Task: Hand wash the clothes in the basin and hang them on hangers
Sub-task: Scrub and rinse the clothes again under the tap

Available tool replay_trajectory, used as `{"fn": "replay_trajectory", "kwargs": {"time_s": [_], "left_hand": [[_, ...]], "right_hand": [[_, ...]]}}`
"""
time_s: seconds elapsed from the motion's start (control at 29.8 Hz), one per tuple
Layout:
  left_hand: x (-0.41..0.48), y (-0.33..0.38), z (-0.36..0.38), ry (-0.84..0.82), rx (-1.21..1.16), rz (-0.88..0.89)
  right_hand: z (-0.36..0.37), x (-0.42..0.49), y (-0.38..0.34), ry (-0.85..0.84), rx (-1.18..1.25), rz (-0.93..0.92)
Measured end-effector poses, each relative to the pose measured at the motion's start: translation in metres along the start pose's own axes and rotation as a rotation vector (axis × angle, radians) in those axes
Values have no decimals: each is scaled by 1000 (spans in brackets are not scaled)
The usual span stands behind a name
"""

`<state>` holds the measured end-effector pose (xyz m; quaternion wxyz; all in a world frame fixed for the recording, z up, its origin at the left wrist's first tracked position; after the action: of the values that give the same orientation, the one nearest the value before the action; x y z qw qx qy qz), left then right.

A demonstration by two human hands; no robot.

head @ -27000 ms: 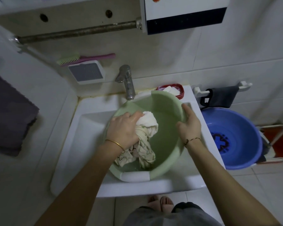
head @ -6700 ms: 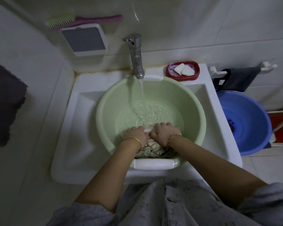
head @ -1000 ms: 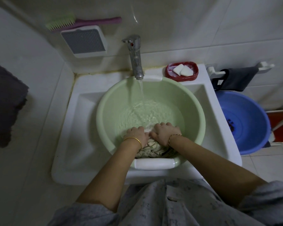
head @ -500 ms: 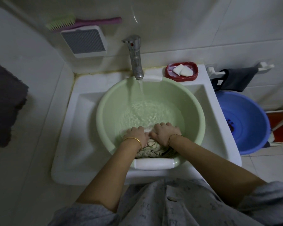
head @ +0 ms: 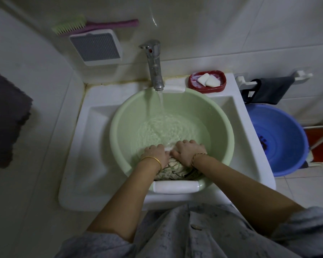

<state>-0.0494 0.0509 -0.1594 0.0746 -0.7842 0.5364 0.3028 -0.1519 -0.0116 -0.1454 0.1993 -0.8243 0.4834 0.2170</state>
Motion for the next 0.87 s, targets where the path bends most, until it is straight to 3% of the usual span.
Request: {"fn": "replay_trajectory", "kwargs": {"time_s": [0.87], "left_hand": [[0, 0, 0, -3, -15, -4]], "right_hand": [[1, 0, 0, -6, -8, -6]]}}
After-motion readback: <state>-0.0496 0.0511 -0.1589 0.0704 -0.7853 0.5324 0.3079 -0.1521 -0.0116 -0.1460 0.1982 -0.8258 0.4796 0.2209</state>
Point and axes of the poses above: each hand's wrist, its own x-axis towards the middle knuckle, its own z-axis out of the palm, y = z × x, the point moved 6 cm from there along x, towards the middle knuckle, and after that the axes turned 10 degrees about z, right-handed, at the moved point
